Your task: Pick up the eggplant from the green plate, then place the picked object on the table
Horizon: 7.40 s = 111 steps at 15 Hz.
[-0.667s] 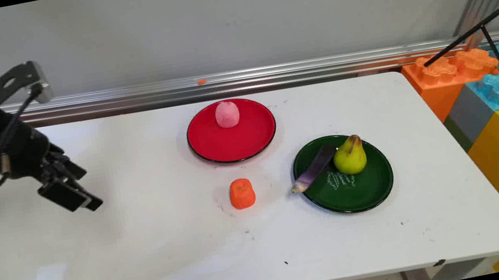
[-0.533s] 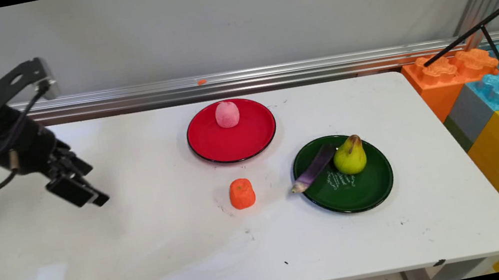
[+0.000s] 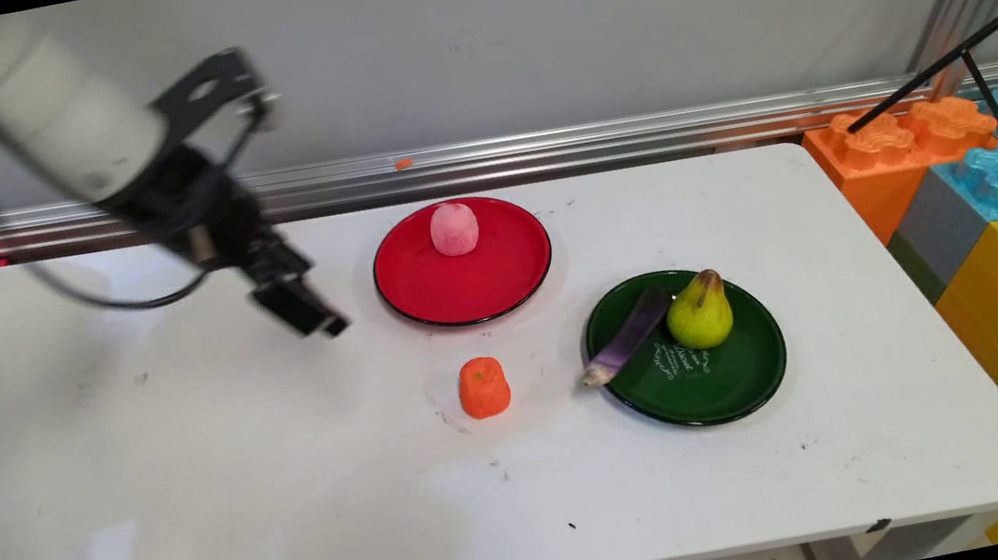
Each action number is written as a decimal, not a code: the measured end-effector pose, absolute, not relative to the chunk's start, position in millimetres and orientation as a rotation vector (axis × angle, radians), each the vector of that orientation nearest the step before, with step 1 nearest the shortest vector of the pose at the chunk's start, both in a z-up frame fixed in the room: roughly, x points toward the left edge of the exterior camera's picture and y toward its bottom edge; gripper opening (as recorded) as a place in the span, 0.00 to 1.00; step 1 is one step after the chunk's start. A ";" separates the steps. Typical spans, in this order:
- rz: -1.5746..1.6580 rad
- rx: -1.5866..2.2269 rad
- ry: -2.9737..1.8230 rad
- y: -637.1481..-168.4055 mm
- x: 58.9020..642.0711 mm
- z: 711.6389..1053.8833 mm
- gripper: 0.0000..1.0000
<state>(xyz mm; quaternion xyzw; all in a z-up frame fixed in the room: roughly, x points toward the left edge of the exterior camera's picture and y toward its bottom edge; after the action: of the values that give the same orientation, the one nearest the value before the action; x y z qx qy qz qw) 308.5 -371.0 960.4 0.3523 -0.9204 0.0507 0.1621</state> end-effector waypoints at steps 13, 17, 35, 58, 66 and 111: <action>0.068 0.917 -2.629 -491.8 133.0 913.1 1.00; 0.056 0.970 -2.597 -511.2 86.1 880.0 1.00; 0.036 1.364 -2.494 -514.4 -1.3 781.2 1.00; 0.167 1.423 -2.462 -504.4 4.1 844.3 0.00; 0.135 1.268 -2.450 -491.5 22.3 922.6 0.00; -0.082 -0.091 -2.851 -371.0 263.7 789.4 0.00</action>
<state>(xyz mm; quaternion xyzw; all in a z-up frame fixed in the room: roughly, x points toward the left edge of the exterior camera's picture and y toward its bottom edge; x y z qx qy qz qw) 263.7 -371.0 789.4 -0.0316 -0.9887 -0.0285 0.1435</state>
